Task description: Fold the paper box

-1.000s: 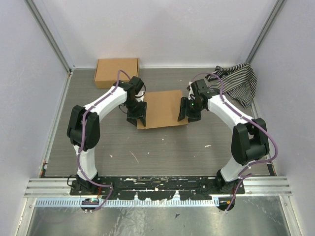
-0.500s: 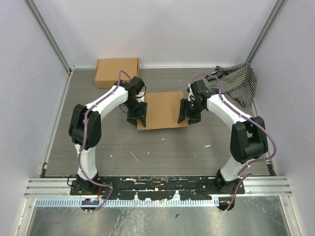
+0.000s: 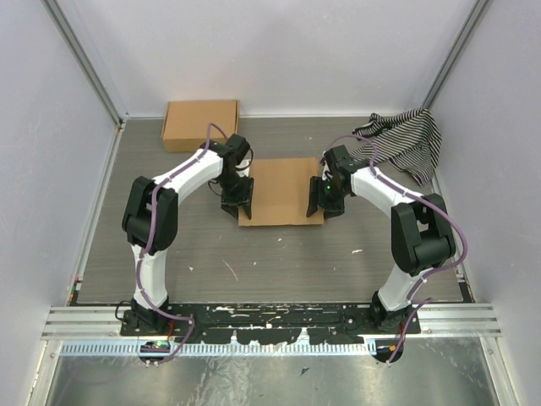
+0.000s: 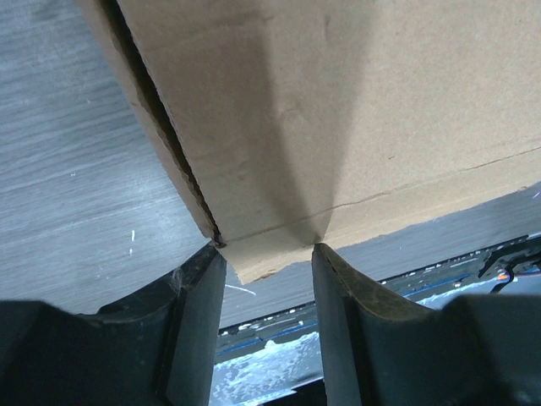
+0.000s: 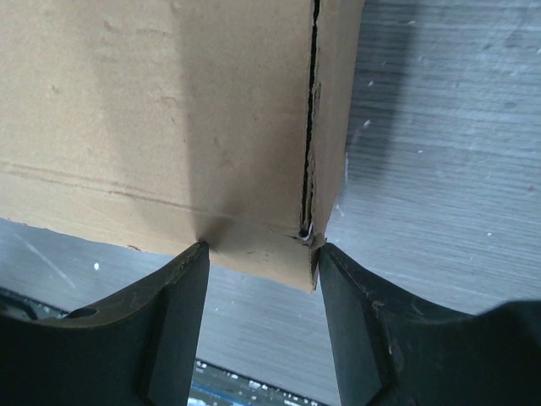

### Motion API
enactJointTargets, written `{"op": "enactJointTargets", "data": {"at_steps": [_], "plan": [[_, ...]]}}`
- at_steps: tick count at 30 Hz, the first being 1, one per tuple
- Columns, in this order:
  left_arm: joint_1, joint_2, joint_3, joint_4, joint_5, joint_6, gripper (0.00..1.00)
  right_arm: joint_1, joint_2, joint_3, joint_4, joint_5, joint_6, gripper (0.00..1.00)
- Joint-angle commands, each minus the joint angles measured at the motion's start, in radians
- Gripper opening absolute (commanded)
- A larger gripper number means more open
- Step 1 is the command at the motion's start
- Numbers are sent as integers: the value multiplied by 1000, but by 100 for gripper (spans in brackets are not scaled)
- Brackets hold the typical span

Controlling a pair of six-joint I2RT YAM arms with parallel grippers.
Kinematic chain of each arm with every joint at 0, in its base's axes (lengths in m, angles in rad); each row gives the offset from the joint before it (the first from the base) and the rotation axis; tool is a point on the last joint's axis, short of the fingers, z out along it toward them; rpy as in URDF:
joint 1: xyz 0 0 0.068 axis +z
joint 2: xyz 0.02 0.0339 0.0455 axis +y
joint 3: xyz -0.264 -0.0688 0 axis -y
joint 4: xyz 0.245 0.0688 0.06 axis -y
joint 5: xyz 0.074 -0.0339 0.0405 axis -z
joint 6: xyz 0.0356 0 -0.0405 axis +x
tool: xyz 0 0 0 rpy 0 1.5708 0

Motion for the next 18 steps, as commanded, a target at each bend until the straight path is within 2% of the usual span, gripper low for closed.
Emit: {"op": "enactJointTargets", "data": {"at_steps": [1,6,13,16,17,18], "plan": [[-3,-3,-58,142,-18,-13,47,4,-44,-67,146,109,26,62],[-3,-29,-91,184,-57,-23,46,5,-155,-131,229,161,38,65],[-3,-190,-94,142,-79,-19,48,6,-317,-142,179,161,24,66],[-4,-219,-55,92,-98,-13,49,8,-370,-165,166,154,35,61],[-3,-220,-42,73,-102,-9,50,11,-383,-174,167,151,42,57],[-3,-219,-33,62,-109,-9,50,17,-397,-185,169,151,49,49]]}}
